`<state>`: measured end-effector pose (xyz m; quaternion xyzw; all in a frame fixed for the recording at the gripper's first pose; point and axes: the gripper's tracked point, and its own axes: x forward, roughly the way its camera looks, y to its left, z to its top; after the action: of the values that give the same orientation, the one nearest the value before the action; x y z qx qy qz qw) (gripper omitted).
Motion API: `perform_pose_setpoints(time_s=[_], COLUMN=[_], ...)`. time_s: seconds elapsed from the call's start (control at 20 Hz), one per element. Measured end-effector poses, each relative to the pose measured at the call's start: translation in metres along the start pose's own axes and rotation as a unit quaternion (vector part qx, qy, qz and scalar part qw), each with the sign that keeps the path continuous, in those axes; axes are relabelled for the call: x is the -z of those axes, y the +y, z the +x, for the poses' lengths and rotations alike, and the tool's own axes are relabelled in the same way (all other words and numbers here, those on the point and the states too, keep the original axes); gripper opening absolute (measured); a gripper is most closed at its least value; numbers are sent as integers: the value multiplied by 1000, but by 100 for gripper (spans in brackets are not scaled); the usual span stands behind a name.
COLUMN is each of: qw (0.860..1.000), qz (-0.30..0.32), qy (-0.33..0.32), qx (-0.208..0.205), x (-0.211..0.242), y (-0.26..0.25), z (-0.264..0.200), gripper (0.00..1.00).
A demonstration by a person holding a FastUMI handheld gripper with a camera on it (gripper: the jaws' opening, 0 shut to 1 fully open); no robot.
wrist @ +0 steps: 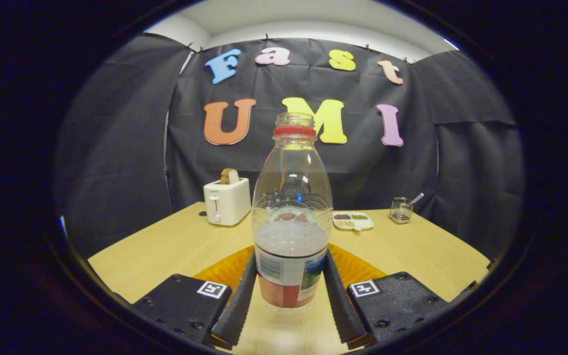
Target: Take the bottle from table, then pour the juice into the cup, finally place the bottle on the coaster
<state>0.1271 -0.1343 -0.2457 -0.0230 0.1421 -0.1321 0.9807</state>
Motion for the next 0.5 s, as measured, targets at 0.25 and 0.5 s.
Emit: perform_pose_setpoints(time_s=[0.25, 0.5], qw=[1000, 1000], qz=[8, -1], qy=[9, 19], qx=[12, 2], x=[13, 32], y=[-4, 3], z=[50, 78], gripper=[76, 76])
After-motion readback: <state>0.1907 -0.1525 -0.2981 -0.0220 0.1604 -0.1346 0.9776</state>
